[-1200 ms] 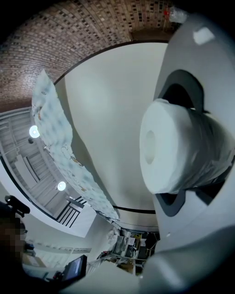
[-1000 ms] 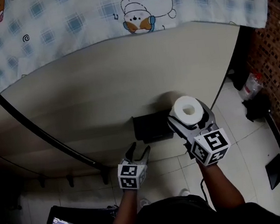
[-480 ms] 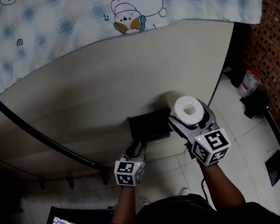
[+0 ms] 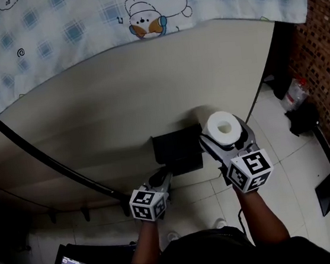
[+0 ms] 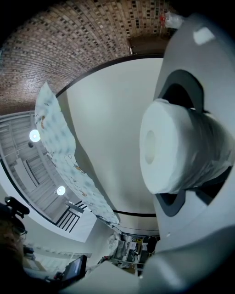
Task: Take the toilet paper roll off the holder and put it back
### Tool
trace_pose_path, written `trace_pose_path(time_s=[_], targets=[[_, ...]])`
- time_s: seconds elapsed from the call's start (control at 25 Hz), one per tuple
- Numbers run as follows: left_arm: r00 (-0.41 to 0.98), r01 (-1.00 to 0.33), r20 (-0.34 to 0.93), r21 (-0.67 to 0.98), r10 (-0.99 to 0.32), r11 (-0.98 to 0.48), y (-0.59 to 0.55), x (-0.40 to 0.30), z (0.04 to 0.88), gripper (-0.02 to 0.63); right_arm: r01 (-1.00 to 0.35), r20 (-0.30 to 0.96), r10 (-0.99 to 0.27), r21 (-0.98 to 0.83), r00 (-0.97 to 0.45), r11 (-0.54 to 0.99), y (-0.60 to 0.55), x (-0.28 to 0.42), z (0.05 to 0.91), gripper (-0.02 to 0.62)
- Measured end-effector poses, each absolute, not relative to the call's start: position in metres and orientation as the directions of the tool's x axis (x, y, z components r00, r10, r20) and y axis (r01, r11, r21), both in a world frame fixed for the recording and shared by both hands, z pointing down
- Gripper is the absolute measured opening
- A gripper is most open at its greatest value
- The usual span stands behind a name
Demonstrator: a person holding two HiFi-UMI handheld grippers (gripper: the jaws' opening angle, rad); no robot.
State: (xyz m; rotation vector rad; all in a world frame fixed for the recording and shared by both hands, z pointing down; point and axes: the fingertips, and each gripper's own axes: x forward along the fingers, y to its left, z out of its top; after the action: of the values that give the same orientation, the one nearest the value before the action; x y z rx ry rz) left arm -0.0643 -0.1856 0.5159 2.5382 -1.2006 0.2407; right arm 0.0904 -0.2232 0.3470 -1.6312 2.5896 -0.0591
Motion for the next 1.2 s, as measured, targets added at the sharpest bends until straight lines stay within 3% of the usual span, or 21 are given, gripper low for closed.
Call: trace_pose_path(time_s=[0.64, 0.88, 1.0, 1.2], targets=[[0.696, -0.717, 0.328, 0.362, -0.639, -0.596, -0.176, -0.063, 0.501, 0.064, -0.926, -0.076, -0.938, -0.151, -0.339, 0.347, -0.227, 0.145, 0.365, 0.466], [0.685, -0.728, 0.343, 0.363, -0.643, -0.582, -0.176, -0.064, 0.502, 0.066, -0.912, -0.048, -0.953, -0.279, -0.3, 0.301, -0.234, 0.175, 0.414, 0.466], [0.682, -0.731, 0.346, 0.361, -0.645, -0.579, -0.176, -0.063, 0.503, 0.065, -0.84, -0.051, -0.947, -0.449, -0.316, 0.305, -0.237, 0.182, 0.44, 0.465], [0.685, -0.724, 0.32, 0.398, -0.655, -0.563, -0.177, -0.063, 0.503, 0.061, -0.502, -0.06, -0.924, -0.825, -0.379, 0.26, -0.257, 0.171, 0.503, 0.462]])
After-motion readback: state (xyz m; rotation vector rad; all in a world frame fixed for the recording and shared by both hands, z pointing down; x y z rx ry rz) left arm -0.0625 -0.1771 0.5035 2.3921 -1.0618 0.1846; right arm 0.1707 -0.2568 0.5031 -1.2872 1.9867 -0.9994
